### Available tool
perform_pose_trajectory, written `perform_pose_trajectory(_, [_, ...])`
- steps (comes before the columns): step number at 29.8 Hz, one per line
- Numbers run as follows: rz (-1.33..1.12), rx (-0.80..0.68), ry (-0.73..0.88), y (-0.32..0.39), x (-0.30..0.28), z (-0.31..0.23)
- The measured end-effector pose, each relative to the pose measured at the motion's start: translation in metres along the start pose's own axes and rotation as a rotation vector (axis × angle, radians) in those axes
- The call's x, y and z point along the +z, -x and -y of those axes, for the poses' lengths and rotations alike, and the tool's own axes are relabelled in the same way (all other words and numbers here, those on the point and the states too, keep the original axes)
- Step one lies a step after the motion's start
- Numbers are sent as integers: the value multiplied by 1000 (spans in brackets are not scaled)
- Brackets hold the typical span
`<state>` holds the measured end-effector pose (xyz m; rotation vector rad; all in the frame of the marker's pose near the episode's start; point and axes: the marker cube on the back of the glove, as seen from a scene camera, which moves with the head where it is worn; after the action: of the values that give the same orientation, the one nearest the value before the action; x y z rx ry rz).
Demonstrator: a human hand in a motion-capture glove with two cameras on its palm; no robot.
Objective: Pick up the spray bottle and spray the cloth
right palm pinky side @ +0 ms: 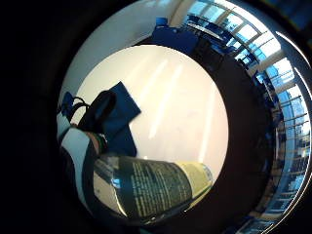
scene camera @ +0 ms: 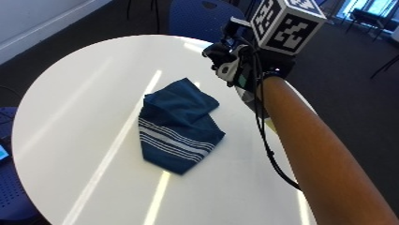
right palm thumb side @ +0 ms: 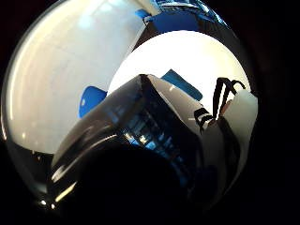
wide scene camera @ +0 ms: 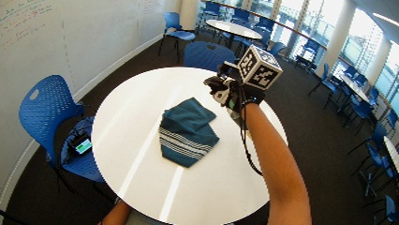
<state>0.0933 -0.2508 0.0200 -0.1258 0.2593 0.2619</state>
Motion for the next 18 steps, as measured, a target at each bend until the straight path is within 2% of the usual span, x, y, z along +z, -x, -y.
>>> perform_pose_trajectory(18, [-370,-106,65,23,29,-4])
